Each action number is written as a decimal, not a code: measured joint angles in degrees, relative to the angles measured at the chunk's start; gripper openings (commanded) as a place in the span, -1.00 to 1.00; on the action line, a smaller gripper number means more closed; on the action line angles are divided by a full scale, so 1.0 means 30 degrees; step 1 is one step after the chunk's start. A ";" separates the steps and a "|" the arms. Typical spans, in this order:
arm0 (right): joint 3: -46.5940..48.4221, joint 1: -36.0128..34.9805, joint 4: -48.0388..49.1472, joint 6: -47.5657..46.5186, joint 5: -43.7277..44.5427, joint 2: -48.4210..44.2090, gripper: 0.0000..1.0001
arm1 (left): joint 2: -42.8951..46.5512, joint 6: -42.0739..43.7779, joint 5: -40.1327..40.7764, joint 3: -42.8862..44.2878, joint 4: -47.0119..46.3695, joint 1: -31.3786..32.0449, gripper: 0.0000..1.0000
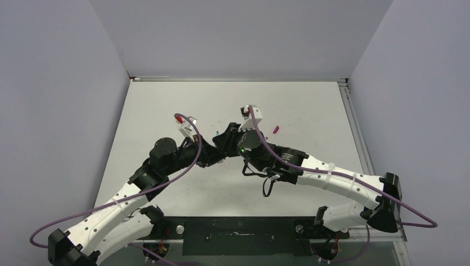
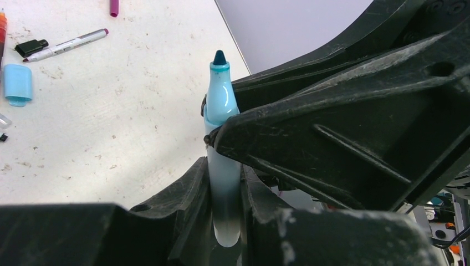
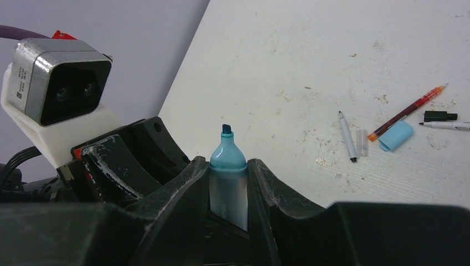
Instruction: Insert the pens into the pen caps
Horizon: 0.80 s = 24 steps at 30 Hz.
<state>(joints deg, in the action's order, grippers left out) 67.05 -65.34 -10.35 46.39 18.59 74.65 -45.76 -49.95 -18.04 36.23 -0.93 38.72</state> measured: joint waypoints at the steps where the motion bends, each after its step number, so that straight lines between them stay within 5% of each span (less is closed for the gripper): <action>1: 0.0000 0.0000 0.0000 0.0000 0.0000 0.0000 -0.36 | 0.0007 0.0007 -0.0015 0.0000 0.0000 -0.0015 -1.00; 9: -0.0044 -0.0058 -0.0466 -0.0408 0.0029 -0.0627 0.13 | 0.0554 0.0554 -0.0393 0.0000 0.0102 -0.0401 -1.00; 24: 0.1093 0.1588 -0.4306 -0.4605 -0.0124 -0.3687 0.26 | 0.1749 0.3665 -0.4554 0.0284 0.2630 -0.1027 -1.00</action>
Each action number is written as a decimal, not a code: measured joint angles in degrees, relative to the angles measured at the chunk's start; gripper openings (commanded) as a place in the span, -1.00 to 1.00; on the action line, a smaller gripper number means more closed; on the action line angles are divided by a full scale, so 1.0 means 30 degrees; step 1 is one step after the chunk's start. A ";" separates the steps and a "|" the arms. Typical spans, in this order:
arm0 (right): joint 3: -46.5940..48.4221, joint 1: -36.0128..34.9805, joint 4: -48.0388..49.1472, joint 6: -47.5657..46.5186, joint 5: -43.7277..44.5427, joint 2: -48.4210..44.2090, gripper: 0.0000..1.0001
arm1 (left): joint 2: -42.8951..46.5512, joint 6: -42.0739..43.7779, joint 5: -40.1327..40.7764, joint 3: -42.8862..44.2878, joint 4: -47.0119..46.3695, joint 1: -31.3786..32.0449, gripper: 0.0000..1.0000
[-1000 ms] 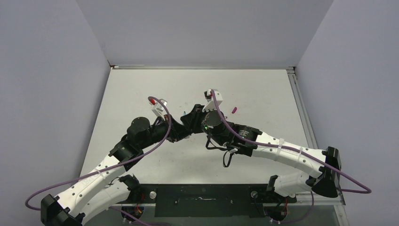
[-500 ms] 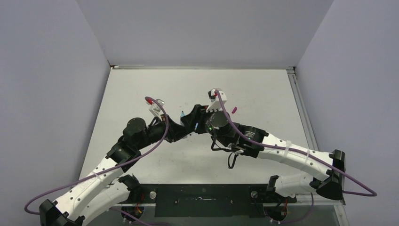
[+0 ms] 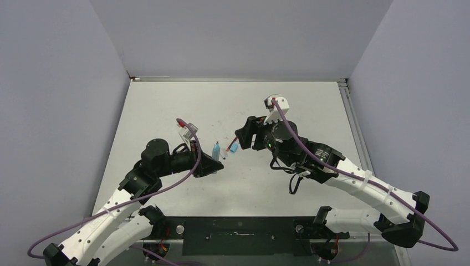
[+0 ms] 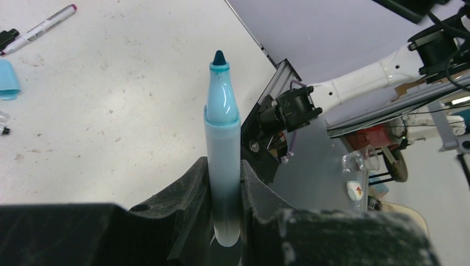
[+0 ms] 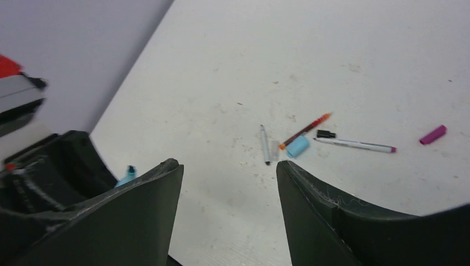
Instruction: Insert the pens into the pen caps
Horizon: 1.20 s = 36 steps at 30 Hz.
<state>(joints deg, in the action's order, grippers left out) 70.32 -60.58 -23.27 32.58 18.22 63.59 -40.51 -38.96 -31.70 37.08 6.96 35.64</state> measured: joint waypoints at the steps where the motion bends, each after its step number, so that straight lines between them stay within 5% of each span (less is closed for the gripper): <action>1: 0.0036 0.0444 -0.0474 -0.0211 -0.0124 0.0007 0.26 | 0.0000 0.0495 -0.0131 0.0321 0.0736 -0.0029 -1.00; 11: 0.0073 0.2608 -0.3424 -0.0976 -0.0240 0.2361 0.22 | 0.1384 0.4044 -0.0313 0.2280 0.4568 -0.0073 -1.00; 36: 0.0758 0.3220 -0.1231 0.3541 -0.0641 1.2641 0.19 | 0.5450 0.6645 -0.0168 0.0379 0.6608 -0.0073 -1.00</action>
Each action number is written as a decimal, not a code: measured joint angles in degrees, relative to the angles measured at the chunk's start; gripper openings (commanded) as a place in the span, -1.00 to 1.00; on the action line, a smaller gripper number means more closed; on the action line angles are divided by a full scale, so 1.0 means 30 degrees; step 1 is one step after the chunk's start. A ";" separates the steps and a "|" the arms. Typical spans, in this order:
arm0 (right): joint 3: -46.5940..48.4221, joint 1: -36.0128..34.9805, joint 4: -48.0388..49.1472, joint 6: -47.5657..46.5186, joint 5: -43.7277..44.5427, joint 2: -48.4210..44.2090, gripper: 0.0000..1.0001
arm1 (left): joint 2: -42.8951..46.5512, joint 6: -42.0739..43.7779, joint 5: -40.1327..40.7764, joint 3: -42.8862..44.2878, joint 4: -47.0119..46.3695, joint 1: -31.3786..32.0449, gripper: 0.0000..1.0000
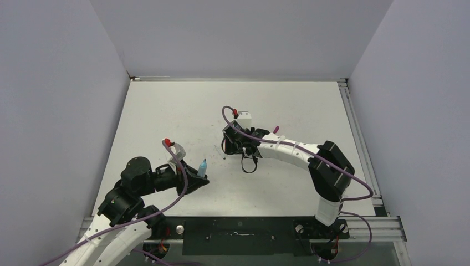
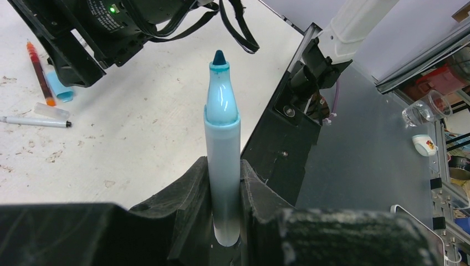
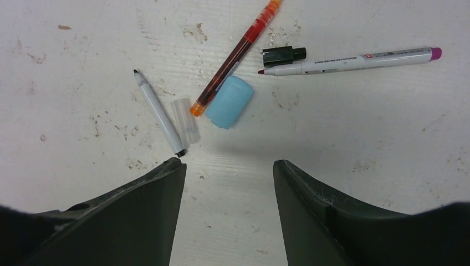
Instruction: Insert the pens into the pen caps
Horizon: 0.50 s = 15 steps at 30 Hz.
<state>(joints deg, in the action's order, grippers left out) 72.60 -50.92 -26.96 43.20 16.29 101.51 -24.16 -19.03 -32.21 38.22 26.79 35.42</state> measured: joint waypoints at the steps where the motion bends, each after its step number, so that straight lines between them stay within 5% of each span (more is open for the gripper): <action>1: 0.0160 0.0015 0.0073 0.0189 0.0066 0.0204 0.18 | 0.0044 0.0029 0.0022 -0.0073 0.0000 0.0000 -1.00; 15: 0.2142 0.0758 0.0546 0.2390 0.0736 0.3373 0.02 | 0.0044 0.0284 0.0138 -0.0342 -0.0146 0.0000 -1.00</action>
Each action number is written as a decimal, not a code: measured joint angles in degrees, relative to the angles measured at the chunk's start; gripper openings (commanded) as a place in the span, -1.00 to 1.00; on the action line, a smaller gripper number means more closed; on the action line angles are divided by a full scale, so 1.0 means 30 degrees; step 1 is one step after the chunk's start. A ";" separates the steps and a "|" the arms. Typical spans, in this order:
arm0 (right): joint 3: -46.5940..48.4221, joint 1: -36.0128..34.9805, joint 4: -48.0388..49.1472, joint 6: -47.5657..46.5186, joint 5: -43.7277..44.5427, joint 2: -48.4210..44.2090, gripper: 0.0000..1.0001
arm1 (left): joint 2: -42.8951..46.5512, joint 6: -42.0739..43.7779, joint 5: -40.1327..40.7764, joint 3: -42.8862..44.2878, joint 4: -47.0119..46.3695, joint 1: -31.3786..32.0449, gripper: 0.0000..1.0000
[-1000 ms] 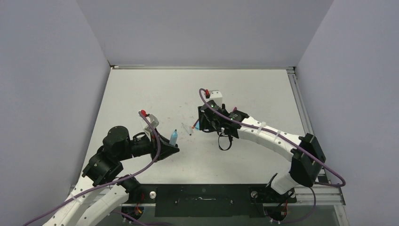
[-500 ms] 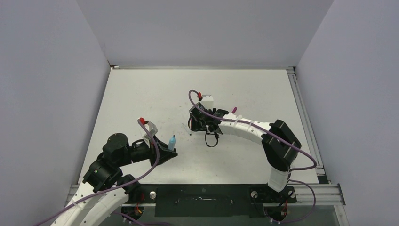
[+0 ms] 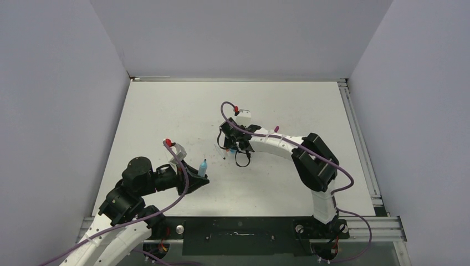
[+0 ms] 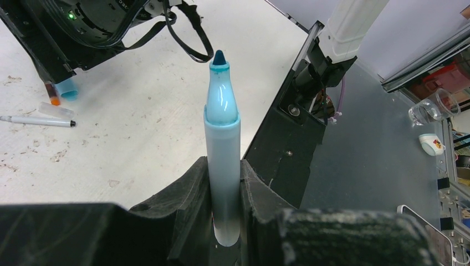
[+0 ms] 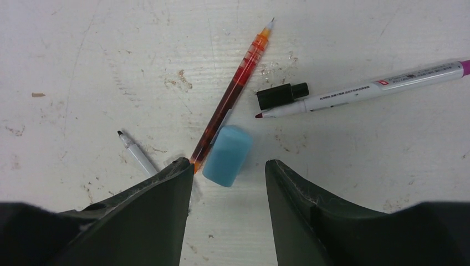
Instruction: Insert the pens into the pen caps
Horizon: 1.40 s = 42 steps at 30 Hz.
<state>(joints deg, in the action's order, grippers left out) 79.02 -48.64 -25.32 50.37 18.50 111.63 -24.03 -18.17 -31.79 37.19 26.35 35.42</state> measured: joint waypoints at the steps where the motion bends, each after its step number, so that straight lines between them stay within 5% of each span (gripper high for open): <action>1: 0.0080 0.0044 -0.0007 0.0073 0.0066 0.0153 0.01 | 0.0000 0.0015 0.0015 0.0000 0.0000 0.0000 -1.00; 42: 0.0321 0.0102 0.0007 -0.0153 0.0240 0.1166 -0.07 | -0.0022 0.0211 0.0182 -0.0066 0.0000 0.0000 -1.00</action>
<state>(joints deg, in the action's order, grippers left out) 79.99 -48.34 -25.30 49.91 19.22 115.13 -24.10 -17.54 -31.24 36.99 26.35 35.42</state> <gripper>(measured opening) 0.465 0.174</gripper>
